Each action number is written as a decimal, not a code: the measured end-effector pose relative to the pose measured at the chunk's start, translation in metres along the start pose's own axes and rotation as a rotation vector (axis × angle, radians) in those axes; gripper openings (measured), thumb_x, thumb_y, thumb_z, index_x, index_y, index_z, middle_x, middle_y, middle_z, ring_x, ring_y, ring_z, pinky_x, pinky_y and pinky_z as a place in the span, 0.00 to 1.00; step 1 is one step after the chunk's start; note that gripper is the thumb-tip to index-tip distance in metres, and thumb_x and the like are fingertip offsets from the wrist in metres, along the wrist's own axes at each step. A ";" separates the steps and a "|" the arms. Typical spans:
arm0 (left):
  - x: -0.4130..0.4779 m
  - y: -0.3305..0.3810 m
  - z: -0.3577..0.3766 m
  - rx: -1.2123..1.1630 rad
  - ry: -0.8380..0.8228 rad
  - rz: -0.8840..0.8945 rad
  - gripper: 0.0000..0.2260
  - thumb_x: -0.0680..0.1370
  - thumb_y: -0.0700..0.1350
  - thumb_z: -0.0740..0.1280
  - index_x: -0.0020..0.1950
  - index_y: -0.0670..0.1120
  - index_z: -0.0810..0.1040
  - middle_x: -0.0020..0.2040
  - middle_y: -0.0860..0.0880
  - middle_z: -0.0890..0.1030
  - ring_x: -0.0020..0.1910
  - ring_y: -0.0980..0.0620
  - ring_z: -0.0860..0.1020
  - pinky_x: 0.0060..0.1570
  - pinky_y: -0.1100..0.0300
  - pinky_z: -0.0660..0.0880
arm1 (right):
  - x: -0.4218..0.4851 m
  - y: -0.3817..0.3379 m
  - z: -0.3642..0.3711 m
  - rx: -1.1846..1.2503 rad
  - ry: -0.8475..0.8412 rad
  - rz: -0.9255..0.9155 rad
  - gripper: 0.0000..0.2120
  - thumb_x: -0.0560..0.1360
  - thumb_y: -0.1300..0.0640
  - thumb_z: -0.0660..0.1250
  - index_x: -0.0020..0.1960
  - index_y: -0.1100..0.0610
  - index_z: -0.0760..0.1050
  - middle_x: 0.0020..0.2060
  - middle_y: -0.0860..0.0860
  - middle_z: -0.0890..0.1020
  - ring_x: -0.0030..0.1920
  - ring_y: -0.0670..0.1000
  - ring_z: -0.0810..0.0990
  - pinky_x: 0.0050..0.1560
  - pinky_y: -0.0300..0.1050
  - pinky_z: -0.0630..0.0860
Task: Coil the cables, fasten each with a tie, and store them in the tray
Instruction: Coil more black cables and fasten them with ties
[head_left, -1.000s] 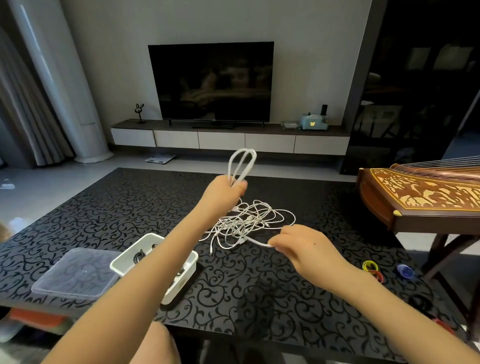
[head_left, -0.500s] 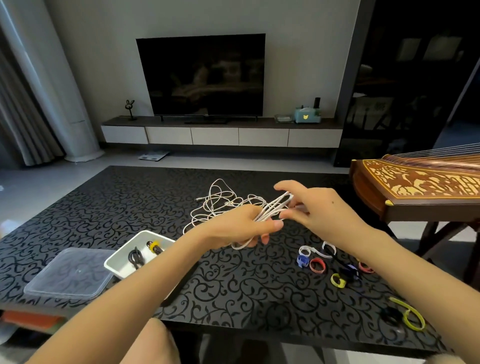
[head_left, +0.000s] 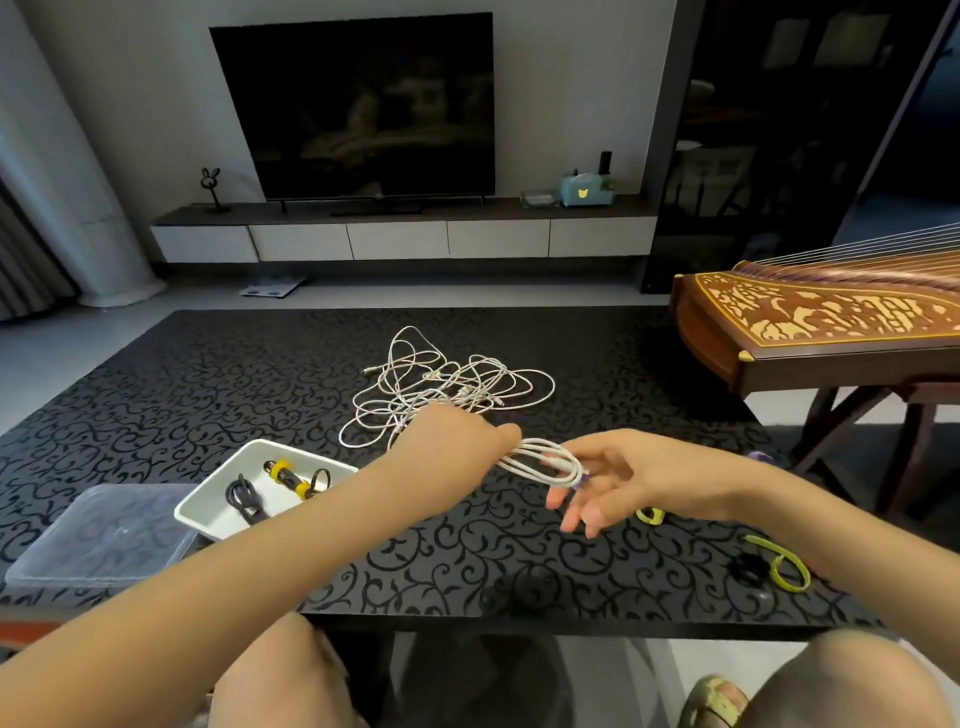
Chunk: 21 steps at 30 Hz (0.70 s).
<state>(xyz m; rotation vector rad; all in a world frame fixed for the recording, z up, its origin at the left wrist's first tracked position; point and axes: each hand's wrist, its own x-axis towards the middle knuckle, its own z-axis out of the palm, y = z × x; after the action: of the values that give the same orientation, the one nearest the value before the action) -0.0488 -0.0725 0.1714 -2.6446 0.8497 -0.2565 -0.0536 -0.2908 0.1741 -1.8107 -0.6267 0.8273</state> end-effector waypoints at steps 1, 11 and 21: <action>0.001 0.001 0.002 0.023 0.003 0.001 0.14 0.74 0.35 0.59 0.57 0.47 0.67 0.29 0.52 0.61 0.31 0.46 0.68 0.26 0.56 0.53 | 0.001 0.005 0.004 0.094 0.040 -0.002 0.25 0.73 0.66 0.70 0.68 0.57 0.68 0.46 0.55 0.80 0.44 0.50 0.81 0.44 0.39 0.76; -0.003 0.030 0.029 -0.287 -0.126 -0.028 0.05 0.80 0.48 0.59 0.49 0.48 0.70 0.42 0.46 0.80 0.44 0.45 0.77 0.36 0.56 0.62 | 0.010 0.051 0.033 -0.555 0.417 -0.139 0.09 0.80 0.53 0.61 0.58 0.52 0.73 0.36 0.41 0.74 0.36 0.38 0.72 0.37 0.34 0.65; 0.011 0.074 0.049 -1.669 -0.763 -0.129 0.17 0.83 0.51 0.53 0.44 0.42 0.75 0.32 0.51 0.70 0.29 0.57 0.69 0.32 0.67 0.68 | -0.005 0.094 0.045 -0.882 0.355 -0.040 0.07 0.81 0.56 0.57 0.51 0.58 0.71 0.44 0.52 0.78 0.45 0.54 0.77 0.46 0.50 0.72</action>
<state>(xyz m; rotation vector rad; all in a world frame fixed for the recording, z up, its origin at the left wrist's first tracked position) -0.0657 -0.1223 0.0986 -3.4620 0.6438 2.1552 -0.0873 -0.3027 0.0760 -2.6384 -0.8609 0.1589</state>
